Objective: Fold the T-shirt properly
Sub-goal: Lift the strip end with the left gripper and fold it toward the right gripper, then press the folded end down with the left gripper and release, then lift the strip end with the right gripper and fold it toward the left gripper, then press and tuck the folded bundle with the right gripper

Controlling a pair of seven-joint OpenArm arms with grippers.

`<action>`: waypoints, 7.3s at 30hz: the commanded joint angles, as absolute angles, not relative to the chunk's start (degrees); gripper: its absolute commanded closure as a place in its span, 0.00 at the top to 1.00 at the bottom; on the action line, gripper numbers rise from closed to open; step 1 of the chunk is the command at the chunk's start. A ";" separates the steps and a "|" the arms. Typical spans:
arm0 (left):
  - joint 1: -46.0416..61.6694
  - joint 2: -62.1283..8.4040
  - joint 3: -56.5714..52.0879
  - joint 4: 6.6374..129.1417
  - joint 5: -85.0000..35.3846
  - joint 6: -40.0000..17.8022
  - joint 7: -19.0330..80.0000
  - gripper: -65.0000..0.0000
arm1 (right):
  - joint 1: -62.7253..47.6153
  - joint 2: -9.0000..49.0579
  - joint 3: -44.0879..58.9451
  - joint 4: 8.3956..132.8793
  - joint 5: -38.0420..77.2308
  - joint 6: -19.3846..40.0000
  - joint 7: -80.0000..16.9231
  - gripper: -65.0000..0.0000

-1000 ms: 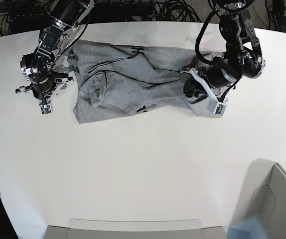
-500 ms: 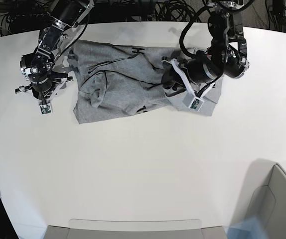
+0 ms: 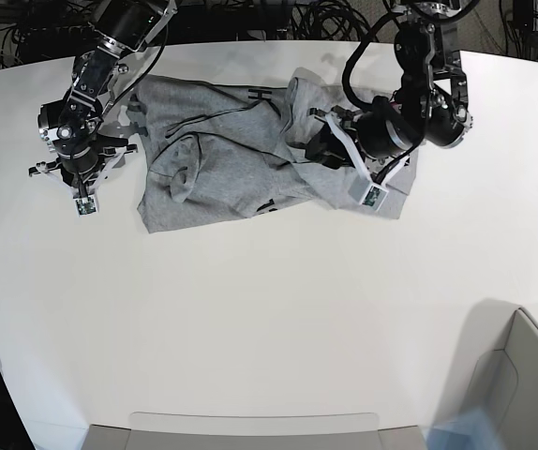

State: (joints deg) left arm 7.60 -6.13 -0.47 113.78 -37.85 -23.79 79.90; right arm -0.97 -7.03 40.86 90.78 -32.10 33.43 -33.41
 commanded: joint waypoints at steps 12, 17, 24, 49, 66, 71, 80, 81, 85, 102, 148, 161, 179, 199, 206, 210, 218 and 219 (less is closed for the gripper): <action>7.25 -7.52 -8.04 111.87 -33.54 -23.52 80.00 0.00 | -1.10 -6.02 40.84 91.91 -31.43 33.36 -32.40 0.00; 7.08 -7.52 -0.40 109.41 -25.71 -23.52 80.00 0.00 | -1.19 -6.02 40.84 91.82 -31.43 33.36 -32.40 0.00; 5.05 -4.62 4.70 108.88 -20.53 -23.52 77.85 0.00 | -0.84 -6.29 40.84 92.09 -31.43 33.36 -32.40 0.00; -3.56 2.95 4.09 111.43 -20.18 -23.52 79.60 0.00 | 0.48 -6.11 40.84 92.18 -31.43 33.36 -32.48 0.00; 5.05 -5.14 4.70 107.91 -20.18 -6.64 77.58 0.00 | 0.48 -6.20 40.66 91.91 -31.52 33.36 -32.48 0.00; 2.86 -4.79 4.79 98.77 -20.53 -6.64 77.14 0.00 | 0.48 -6.20 40.66 92.00 -31.52 33.36 -32.48 0.00; -3.47 -0.04 8.84 95.34 -20.53 -6.64 77.14 0.00 | 1.01 -6.29 40.66 92.09 -31.43 33.36 -32.84 0.00; -4.18 0.40 9.54 95.08 -20.53 -6.64 77.14 0.00 | 1.27 -6.29 40.66 92.09 -31.43 33.36 -32.84 0.00; -6.55 2.33 11.91 93.67 -20.26 -6.64 77.14 0.00 | 1.36 -6.37 40.57 92.09 -31.52 33.36 -32.84 0.00; -8.40 3.47 11.91 91.30 -20.62 -6.64 73.45 0.00 | 2.07 -6.29 39.25 93.93 -31.52 33.36 -31.96 0.00; 0.13 -4.79 7.69 113.63 -20.18 -6.55 80.00 0.00 | -0.22 -4.00 43.82 100.35 14.99 40.00 -80.00 0.35; 0.22 -4.79 7.43 113.63 -20.26 -6.55 80.00 0.00 | -2.33 -1.71 45.85 89.98 15.34 40.00 -80.00 0.35; 1.01 -4.79 7.34 113.63 -20.18 -6.55 80.00 0.00 | -4.97 -3.82 30.90 78.64 13.93 40.00 -80.00 0.24; 4.35 -4.79 1.01 116.00 -20.44 -6.55 80.00 0.00 | 14.81 5.23 45.41 78.46 -0.13 40.00 -80.00 0.00; 6.29 -4.88 -2.42 116.00 -20.44 -6.55 80.00 0.00 | 17.71 8.48 45.67 78.90 -0.31 40.00 -80.00 0.00; 6.99 -6.46 -3.21 116.00 -20.53 -6.55 80.00 0.00 | 17.63 7.25 44.62 83.56 -0.13 40.00 -80.00 0.00; 7.08 -7.25 -3.21 116.00 -20.26 -6.55 80.00 0.00 | 11.03 -1.36 33.01 101.49 -0.40 40.00 -80.00 0.00; 7.08 -7.25 -3.21 116.00 -20.26 -6.55 80.00 0.00 | 10.24 -2.59 31.43 103.52 -0.48 40.00 -80.00 0.00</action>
State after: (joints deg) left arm 7.53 -6.98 -3.07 115.00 -19.90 -6.85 79.66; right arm 9.04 -3.29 31.48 102.19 -0.12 39.11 -80.20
